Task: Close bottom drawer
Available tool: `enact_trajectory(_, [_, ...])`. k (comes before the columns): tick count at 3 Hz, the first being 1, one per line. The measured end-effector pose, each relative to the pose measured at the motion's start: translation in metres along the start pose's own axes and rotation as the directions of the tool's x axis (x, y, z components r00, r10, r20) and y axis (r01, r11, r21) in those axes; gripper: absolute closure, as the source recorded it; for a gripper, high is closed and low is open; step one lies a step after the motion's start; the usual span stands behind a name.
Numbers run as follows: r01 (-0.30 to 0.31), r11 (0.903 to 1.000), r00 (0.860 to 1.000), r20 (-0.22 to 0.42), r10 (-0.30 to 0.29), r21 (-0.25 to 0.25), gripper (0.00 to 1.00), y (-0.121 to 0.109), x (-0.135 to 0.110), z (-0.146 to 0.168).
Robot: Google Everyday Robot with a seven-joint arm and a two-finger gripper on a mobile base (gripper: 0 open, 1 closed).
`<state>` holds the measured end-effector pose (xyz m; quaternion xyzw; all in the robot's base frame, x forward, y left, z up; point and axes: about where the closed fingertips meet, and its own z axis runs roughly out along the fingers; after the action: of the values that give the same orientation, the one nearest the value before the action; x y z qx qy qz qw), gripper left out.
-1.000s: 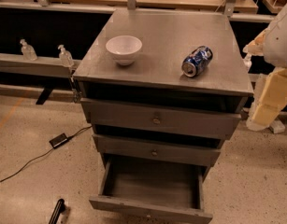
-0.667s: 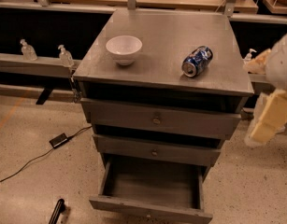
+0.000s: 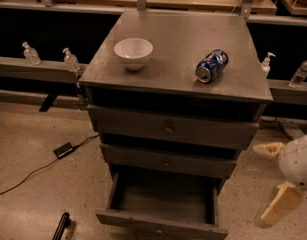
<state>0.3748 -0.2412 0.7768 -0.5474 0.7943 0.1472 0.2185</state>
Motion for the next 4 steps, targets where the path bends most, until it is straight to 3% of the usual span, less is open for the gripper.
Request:
enact_trajectory(1, [-0.050, 0.9951, 0.999, 0.000, 0.050, -0.085, 0.00, 0.012, 0.024, 0.033])
enact_trajectory(2, [-0.009, 0.9888, 0.995, 0.101, 0.024, -0.149, 0.00, 0.013, 0.018, 0.044])
enact_trajectory(3, [0.085, 0.9588, 0.944, 0.329, 0.010, -0.271, 0.00, 0.021, 0.003, 0.090])
enact_trajectory(4, [0.098, 0.9342, 0.872, 0.482, 0.085, -0.343, 0.00, 0.026, 0.009, 0.158])
